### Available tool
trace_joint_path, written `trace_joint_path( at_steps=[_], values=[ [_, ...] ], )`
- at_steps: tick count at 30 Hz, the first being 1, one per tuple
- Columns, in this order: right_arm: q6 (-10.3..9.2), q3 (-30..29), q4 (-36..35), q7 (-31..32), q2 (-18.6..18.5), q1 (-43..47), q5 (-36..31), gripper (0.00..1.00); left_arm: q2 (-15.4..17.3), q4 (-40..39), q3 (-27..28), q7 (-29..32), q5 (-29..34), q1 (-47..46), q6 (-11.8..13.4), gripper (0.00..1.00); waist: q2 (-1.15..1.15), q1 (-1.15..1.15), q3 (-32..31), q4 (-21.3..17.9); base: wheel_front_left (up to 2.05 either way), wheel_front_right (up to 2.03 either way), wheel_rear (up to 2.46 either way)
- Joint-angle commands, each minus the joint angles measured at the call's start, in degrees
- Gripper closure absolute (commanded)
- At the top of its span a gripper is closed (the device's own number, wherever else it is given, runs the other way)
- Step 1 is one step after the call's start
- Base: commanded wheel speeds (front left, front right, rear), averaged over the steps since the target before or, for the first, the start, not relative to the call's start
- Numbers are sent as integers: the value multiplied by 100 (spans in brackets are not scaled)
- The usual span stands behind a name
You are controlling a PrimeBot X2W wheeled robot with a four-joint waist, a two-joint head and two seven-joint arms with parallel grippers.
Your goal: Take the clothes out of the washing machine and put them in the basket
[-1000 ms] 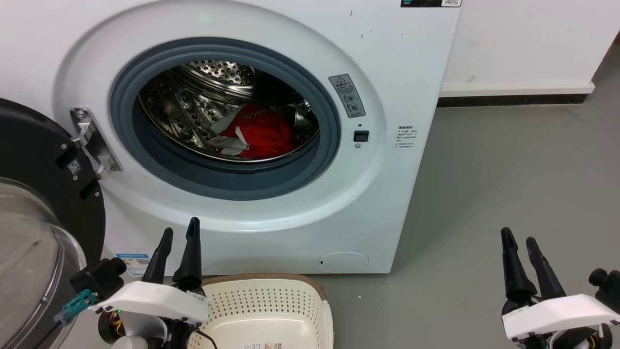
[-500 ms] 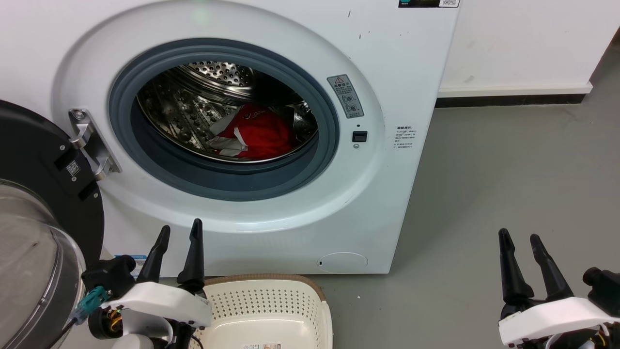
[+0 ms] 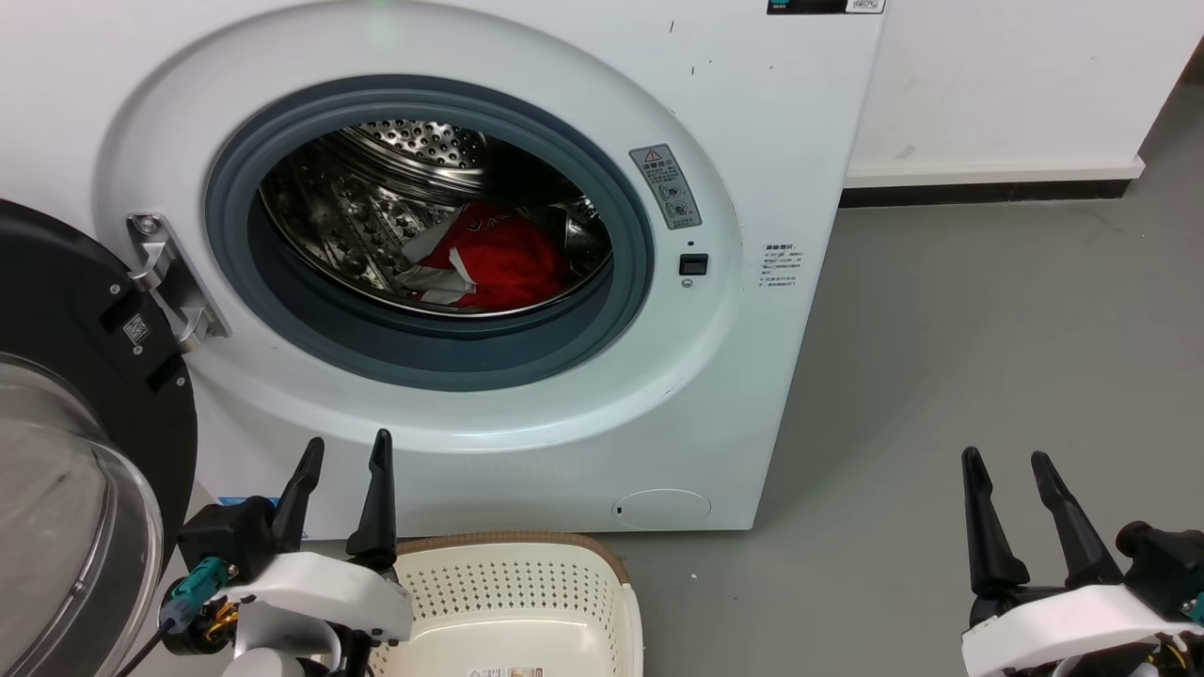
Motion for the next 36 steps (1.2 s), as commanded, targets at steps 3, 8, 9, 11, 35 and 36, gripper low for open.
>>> trace_joint_path(
  at_steps=[3,8,9,11,35,36],
  values=[
    [0,16,-101,-58,-10,19,-247,0,35,1,11,-73,225,-111,26,0,0,0,10,-10,0,0,0],
    [0,26,-129,-96,-9,30,-487,0,17,18,26,-136,474,-96,48,0,0,0,19,-19,0,0,0],
    [0,26,-129,-100,-9,35,-533,0,15,20,26,-153,527,-91,50,0,0,0,18,-21,0,0,0],
    [0,28,-130,-116,-9,44,-612,0,8,24,34,-175,613,-80,54,0,0,0,21,-26,0,0,0],
    [-1,147,-138,-323,-7,82,-1508,0,-129,208,201,-439,1575,-32,-14,0,0,0,26,-30,0,0,0],
    [-1,152,-121,-311,-7,88,-1515,0,-129,212,206,-456,1620,-33,-19,0,0,0,26,-30,0,0,0]
  ],
)
